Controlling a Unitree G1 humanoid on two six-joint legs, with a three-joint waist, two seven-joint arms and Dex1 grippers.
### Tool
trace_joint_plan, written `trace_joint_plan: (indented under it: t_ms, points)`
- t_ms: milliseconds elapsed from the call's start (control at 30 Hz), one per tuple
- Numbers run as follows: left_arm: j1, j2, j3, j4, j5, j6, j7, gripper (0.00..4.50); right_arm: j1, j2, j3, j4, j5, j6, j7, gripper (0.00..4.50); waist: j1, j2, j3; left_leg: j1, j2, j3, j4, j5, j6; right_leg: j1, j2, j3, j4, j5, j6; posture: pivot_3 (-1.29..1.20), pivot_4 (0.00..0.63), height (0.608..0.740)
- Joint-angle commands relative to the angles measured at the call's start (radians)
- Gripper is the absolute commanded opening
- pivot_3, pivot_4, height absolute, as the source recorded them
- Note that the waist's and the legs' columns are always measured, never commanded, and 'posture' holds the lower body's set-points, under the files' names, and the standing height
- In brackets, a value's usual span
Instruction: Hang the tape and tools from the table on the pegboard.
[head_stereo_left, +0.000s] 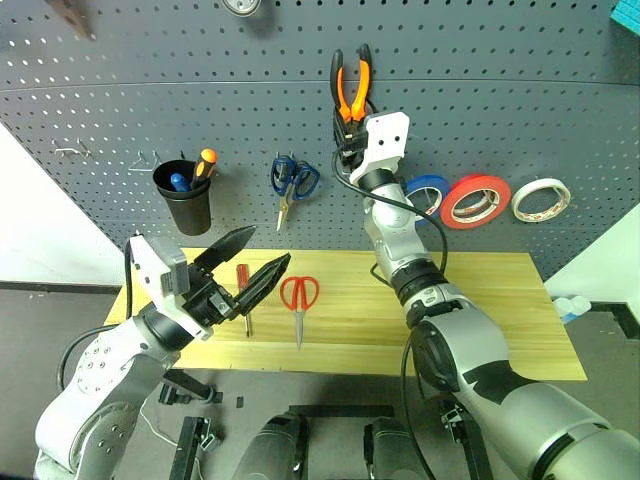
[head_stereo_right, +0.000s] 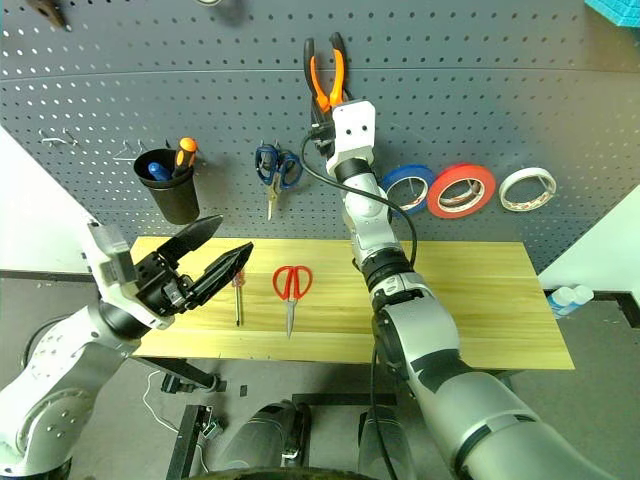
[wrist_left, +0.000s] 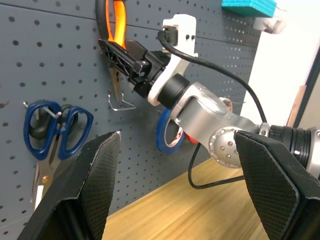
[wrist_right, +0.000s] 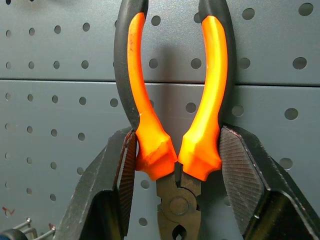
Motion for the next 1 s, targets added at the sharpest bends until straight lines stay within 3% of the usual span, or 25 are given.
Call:
trace_joint_plan:
  t_ms: [33,467,733,1000]
  points:
    - [-0.003,0.001,0.015,-0.023,0.000,-0.021,-0.003,3.80,-0.048,-0.009,-0.009,-0.019,0.001,-0.019,0.000,2.11,0.000,0.000,0.000,0.000,0.000,0.000,0.000,0.000,0.000,0.000,0.000,0.000,0.000,0.000,0.000,0.10,0.134,0.680]
    - [0.012,0.020,0.031,-0.033,-0.011,-0.012,-0.005,3.80,-0.018,-0.002,-0.024,-0.028,0.022,0.023,-0.005,2.11,0.001,0.000,0.000,0.000,0.000,0.000,0.000,0.000,0.000,0.000,0.000,0.000,0.000,0.000,-0.001,0.11,0.145,0.680]
    - [0.011,0.017,0.030,-0.023,-0.003,-0.016,-0.008,3.80,-0.019,-0.011,-0.027,-0.027,0.012,0.041,-0.026,4.48,0.002,0.000,0.000,0.000,0.000,-0.001,0.000,0.000,0.000,0.000,0.000,0.000,0.000,0.000,-0.001,0.11,0.143,0.680]
    - [-0.002,0.008,0.017,-0.013,0.009,-0.022,-0.008,3.80,-0.021,-0.014,-0.022,-0.026,0.006,0.058,-0.029,4.48,0.002,0.000,0.000,0.001,0.000,-0.004,0.001,0.001,-0.002,0.001,0.000,0.000,0.000,0.000,-0.003,0.10,0.131,0.680]
